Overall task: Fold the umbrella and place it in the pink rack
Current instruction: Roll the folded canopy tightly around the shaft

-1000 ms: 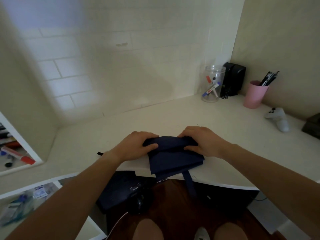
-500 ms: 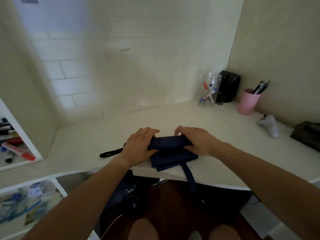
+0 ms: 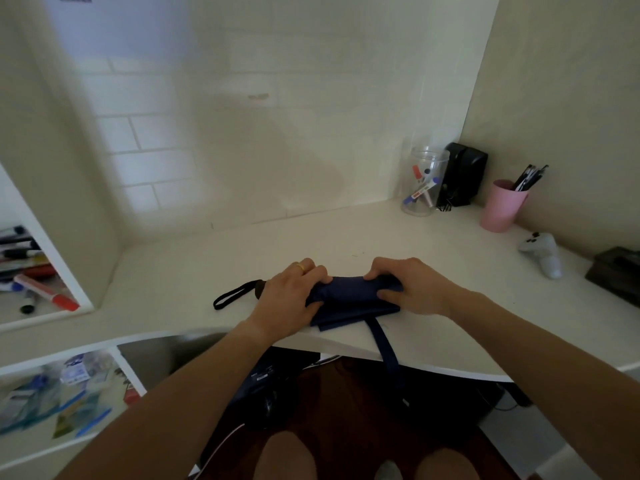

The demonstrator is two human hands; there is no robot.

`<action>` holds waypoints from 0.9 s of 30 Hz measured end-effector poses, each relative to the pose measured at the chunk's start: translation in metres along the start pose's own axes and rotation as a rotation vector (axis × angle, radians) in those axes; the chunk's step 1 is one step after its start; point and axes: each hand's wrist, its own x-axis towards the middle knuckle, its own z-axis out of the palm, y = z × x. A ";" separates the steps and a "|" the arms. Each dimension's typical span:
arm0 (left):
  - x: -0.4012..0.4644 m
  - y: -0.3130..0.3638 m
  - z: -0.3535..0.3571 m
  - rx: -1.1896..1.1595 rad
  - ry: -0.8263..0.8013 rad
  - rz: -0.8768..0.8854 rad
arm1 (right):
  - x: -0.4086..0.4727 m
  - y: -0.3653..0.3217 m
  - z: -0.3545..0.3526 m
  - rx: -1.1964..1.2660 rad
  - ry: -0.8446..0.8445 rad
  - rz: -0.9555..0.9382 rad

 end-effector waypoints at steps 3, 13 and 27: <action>-0.002 0.001 0.000 -0.037 -0.011 0.018 | -0.006 0.003 0.008 -0.048 0.062 -0.038; 0.017 0.007 -0.020 -0.453 -0.294 -0.304 | -0.038 -0.014 0.044 -0.241 0.408 -0.147; 0.008 0.037 -0.022 -0.200 -0.380 -0.238 | -0.119 -0.058 0.106 -0.456 0.535 -0.005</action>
